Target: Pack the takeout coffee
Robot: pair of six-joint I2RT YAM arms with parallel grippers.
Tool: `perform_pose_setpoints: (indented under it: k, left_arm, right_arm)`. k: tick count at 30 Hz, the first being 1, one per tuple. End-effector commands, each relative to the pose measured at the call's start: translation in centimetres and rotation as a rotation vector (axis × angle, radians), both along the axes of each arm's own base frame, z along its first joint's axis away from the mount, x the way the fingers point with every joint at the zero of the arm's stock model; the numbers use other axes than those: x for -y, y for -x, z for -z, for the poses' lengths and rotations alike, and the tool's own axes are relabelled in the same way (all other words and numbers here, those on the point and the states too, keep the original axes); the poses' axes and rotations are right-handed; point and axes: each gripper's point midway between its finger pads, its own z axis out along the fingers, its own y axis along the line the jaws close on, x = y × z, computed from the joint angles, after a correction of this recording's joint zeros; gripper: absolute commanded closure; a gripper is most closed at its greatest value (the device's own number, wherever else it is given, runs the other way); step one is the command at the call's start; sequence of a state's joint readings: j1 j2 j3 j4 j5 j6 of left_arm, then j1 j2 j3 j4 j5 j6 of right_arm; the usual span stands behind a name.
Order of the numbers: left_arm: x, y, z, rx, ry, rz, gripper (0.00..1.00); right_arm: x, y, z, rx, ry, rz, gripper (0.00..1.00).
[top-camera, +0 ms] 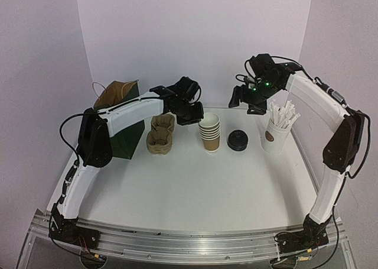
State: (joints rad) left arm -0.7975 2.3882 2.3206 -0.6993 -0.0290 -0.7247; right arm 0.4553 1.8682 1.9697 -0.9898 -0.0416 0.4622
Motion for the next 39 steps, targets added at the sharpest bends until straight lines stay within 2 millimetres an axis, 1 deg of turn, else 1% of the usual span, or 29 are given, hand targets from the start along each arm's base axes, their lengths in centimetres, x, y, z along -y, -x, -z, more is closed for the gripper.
perform_pose_setpoints:
  k: [1,6,10,15,18,25,31,39]
  left_arm:
    - [-0.6,-0.7,-6.8,0.124,0.059,-0.008,1.00]
    - [-1.3,-1.1,-7.7,0.168,0.027,-0.030,1.00]
    - [-1.6,-1.3,-7.8,0.177,0.010,-0.040,1.00]
    - [-1.3,-1.3,-9.5,0.206,0.050,-0.031,1.00]
    - [-1.2,-1.3,-10.1,0.219,0.064,-0.030,1.00]
    - [-1.2,-1.9,-10.2,0.254,0.042,-0.032,1.00]
    - [-0.7,-2.3,-9.9,0.267,0.033,-0.010,1.00]
    - [-0.2,-2.4,-10.2,0.289,0.039,0.017,1.00]
  right_arm:
    - [-0.6,-0.4,-0.5,0.000,-0.025,-0.004,0.17]
    - [-0.6,-0.3,-0.4,-0.004,-0.026,-0.003,0.17]
    - [-0.7,-0.3,-0.4,-0.007,-0.030,-0.003,0.16]
    - [-0.7,-0.3,-0.3,-0.011,-0.028,-0.002,0.17]
    - [-0.7,-0.4,-0.2,-0.011,-0.028,0.000,0.16]
    - [-0.7,-0.6,-0.2,-0.008,-0.028,0.001,0.16]
    - [-0.8,-0.7,-0.1,-0.011,-0.028,0.002,0.17]
    - [-0.9,-0.9,0.0,-0.014,-0.030,0.000,0.16]
